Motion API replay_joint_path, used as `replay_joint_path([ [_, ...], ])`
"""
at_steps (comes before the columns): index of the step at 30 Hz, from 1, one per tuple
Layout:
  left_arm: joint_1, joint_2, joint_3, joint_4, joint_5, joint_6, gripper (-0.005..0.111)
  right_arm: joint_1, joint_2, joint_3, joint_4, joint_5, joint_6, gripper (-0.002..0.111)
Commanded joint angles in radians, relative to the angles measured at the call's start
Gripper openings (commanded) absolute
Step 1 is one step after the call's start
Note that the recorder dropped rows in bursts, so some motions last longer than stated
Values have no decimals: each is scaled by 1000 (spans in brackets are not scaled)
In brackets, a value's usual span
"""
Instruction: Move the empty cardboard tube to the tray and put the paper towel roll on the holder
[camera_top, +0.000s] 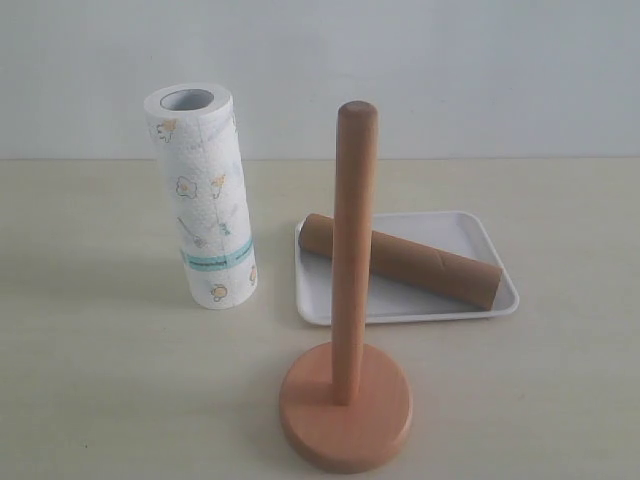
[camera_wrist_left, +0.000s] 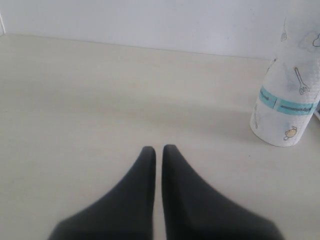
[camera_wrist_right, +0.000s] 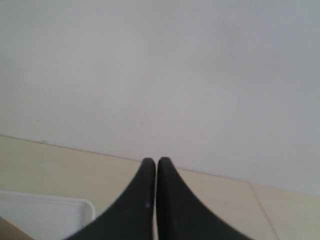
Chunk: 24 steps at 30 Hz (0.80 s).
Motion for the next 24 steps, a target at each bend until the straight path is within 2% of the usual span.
replay_joint_path([
  [1, -4, -3, 4, 2, 1, -8, 4, 1, -53, 71, -3, 104, 209, 0],
  [7, -4, -3, 4, 2, 1, -8, 4, 1, -51, 87, -3, 104, 408, 0],
  [19, -4, -3, 4, 2, 1, -8, 4, 1, -51, 87, -3, 102, 410, 0],
  [24, -4, -3, 4, 2, 1, -8, 4, 39, -51, 87, -3, 68, 410, 0],
])
